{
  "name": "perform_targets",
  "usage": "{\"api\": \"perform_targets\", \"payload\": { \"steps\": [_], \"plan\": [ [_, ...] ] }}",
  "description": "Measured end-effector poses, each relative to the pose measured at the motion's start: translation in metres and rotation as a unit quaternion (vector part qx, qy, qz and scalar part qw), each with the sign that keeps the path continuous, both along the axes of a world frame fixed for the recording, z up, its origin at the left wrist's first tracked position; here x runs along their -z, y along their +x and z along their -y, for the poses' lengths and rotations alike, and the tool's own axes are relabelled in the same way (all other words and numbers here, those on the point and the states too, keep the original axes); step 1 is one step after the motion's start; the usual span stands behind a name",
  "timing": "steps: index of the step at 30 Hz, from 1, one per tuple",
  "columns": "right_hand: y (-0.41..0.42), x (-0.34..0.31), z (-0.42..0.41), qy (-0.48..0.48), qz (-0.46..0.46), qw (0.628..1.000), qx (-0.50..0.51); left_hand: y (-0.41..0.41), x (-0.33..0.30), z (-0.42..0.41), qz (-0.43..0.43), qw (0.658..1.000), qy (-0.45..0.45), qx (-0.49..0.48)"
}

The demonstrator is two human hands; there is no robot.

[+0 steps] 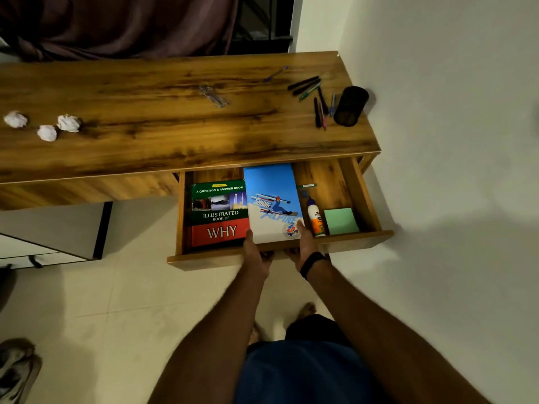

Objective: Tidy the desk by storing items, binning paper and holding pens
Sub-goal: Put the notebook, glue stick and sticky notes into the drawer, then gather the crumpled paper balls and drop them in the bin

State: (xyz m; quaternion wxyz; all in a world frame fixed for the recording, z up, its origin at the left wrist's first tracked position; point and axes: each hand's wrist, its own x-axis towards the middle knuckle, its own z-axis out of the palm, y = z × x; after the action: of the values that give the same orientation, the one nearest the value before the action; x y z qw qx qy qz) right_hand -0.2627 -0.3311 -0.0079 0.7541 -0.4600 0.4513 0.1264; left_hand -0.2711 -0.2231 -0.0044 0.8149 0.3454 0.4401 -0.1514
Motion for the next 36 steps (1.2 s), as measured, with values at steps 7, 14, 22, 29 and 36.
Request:
{"api": "perform_targets", "payload": {
  "steps": [7, 14, 22, 29, 36],
  "plan": [
    [0.033, -0.007, 0.005, 0.022, 0.020, 0.999, -0.019, 0.026, -0.014, -0.007, 0.035, 0.999, -0.036, -0.015],
    [0.100, -0.013, 0.013, 0.049, 0.033, 0.997, -0.045, 0.089, -0.030, -0.004, 0.052, 0.998, -0.012, -0.024],
    [0.166, -0.026, 0.035, 0.048, 0.026, 0.993, -0.102, 0.163, -0.046, 0.002, 0.044, 0.998, 0.001, -0.044],
    [0.212, -0.012, 0.048, 0.067, 0.033, 0.992, -0.101, 0.209, -0.049, -0.002, 0.038, 0.999, -0.012, 0.026],
    [0.228, -0.034, 0.047, 0.121, 0.084, 0.985, -0.089, 0.228, -0.036, -0.016, 0.043, 0.997, -0.063, -0.032]
  ]
}}
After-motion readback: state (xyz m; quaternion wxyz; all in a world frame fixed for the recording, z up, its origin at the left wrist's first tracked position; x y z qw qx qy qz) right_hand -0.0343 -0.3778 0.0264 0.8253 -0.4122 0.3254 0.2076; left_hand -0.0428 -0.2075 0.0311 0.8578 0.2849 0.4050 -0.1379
